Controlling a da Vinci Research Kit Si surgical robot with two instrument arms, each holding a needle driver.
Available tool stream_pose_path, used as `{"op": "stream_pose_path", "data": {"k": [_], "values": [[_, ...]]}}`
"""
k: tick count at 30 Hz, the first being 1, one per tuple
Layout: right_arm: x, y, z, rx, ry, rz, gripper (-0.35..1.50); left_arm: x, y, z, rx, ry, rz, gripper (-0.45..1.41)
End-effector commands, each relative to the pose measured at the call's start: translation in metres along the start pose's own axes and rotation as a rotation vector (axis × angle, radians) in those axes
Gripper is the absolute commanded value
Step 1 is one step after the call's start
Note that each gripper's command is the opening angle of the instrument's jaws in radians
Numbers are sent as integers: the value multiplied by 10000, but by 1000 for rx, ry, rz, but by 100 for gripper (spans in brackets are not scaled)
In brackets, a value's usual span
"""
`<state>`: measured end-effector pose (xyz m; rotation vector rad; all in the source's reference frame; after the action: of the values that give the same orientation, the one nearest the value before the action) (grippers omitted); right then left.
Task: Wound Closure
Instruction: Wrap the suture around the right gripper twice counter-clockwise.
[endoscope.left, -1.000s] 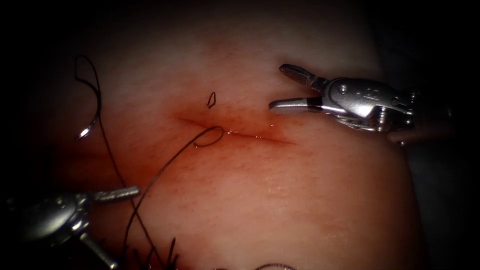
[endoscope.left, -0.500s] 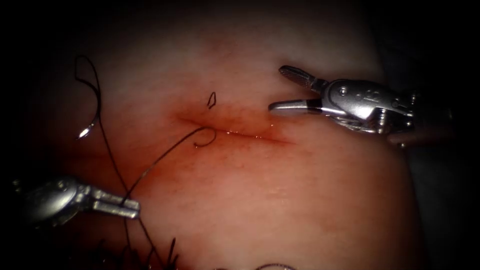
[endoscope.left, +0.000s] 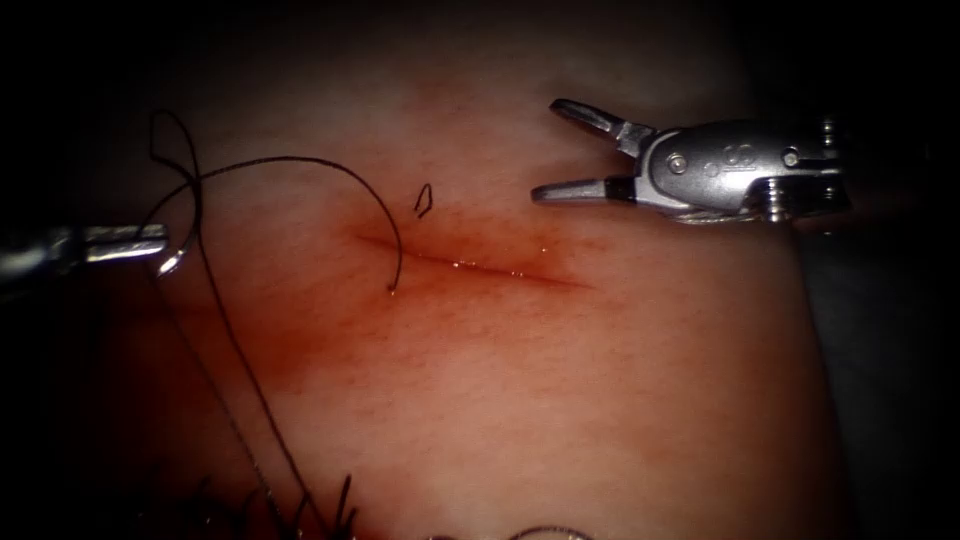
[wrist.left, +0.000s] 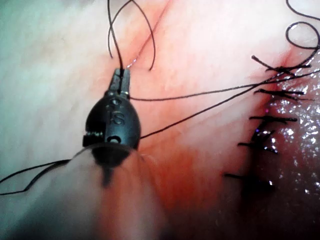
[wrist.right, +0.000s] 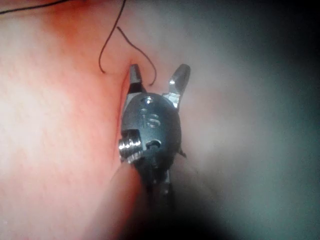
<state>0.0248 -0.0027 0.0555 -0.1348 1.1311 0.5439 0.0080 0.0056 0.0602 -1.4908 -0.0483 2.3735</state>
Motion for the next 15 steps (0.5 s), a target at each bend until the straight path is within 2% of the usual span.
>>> {"op": "stream_pose_path", "data": {"k": [1, 3, 4, 5, 6, 7, 9, 12, 13, 15], "values": [[4, -11, 18, 17, 24, 15, 137, -6, -2, 7, 4, -2, 13, -45], [9, -16, 28, 44, 51, 23, 120, -10, -5, 5, 16, -9, 40, -45], [9, -16, 28, 44, 51, 23, 120, -10, -5, 5, 16, -9, 40, -45], [13, -21, 36, 50, 59, 37, 52, -12, -6, 2, 26, -19, 68, -45], [17, -23, 42, 73, 80, 75, 2, -12, -5, 1, 29, -23, 80, -45], [23, -25, 55, 56, 97, 100, -35, -12, -2, -2, 33, -29, 99, -45], [28, -25, 66, 43, 99, 111, -35, -11, 0, -3, 36, -33, 124, -45], [30, -22, 87, 51, 91, -22, -35, -8, 2, -4, 35, -32, 146, -45], [30, -22, 87, 51, 91, -22, -35, -8, 2, -4, 35, -32, 146, -45], [22, -21, 112, 121, 95, -48, -35, -4, 2, -4, 31, -29, 167, -45]]}}
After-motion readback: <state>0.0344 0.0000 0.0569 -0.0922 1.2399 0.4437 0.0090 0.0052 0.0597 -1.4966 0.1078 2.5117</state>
